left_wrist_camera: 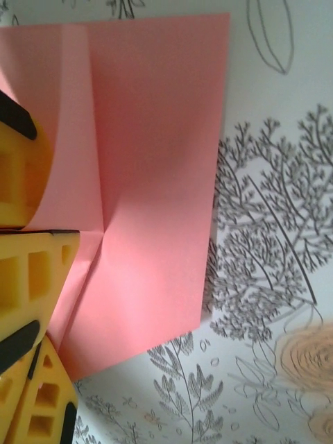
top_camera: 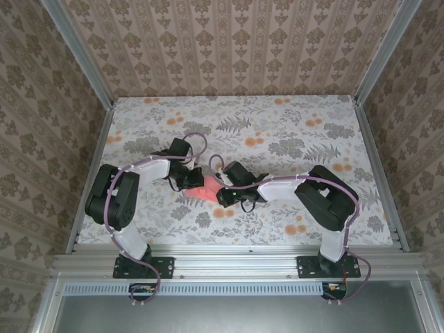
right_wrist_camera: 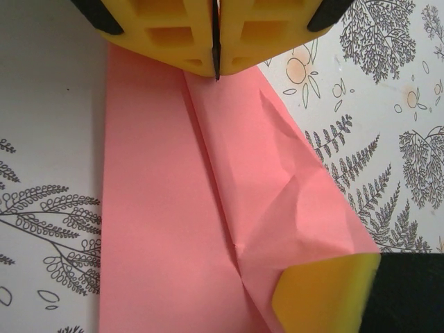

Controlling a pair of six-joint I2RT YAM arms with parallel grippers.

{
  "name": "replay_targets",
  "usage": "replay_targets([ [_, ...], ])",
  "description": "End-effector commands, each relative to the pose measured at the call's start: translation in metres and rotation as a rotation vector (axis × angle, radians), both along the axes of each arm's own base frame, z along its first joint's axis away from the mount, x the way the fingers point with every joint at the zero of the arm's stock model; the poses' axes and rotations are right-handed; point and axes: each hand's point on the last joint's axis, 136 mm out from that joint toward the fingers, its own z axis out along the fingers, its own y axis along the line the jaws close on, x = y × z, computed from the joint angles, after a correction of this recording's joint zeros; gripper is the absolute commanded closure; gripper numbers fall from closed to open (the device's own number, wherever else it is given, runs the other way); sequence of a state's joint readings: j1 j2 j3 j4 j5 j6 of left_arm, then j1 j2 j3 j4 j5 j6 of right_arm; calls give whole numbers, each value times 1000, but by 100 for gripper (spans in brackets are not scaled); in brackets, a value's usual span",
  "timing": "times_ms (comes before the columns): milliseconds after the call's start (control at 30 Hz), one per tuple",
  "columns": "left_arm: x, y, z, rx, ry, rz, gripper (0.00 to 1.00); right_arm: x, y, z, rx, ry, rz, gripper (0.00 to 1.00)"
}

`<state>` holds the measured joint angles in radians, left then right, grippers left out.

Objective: Fold a paper plane with a square sheet of paper (pick it up from the middle)
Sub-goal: Fourth fold the wing at the center of the table.

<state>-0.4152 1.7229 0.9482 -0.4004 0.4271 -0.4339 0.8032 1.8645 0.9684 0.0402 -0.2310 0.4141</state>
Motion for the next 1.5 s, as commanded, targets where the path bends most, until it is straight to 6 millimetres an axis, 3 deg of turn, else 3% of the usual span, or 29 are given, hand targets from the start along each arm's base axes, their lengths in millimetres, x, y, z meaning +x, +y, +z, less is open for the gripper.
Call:
replay_targets([
  [0,-2,0,5,-36,-3,15,91,-15,-19,-23,-112,48,5,89],
  [367,-3,11,-6,-18,3,31,85,-18,-19,-23,-119,33,33,89],
  [533,3,14,4,-15,-31,35,79,-20,-19,-26,-140,33,47,89],
  [800,14,20,34,17,-104,33,71,-23,-20,-30,-179,19,72,89],
  [1033,20,29,87,41,-205,54,64,-25,-19,-33,-205,7,94,89],
  [1133,18,19,99,-24,-207,53,64,-25,-17,-33,-206,2,98,89],
  [1300,14,-10,88,-168,-126,31,72,-26,-13,-32,-205,-9,106,90],
  [1467,13,-22,56,-185,-52,18,80,-25,-13,-30,-203,-20,99,90],
])
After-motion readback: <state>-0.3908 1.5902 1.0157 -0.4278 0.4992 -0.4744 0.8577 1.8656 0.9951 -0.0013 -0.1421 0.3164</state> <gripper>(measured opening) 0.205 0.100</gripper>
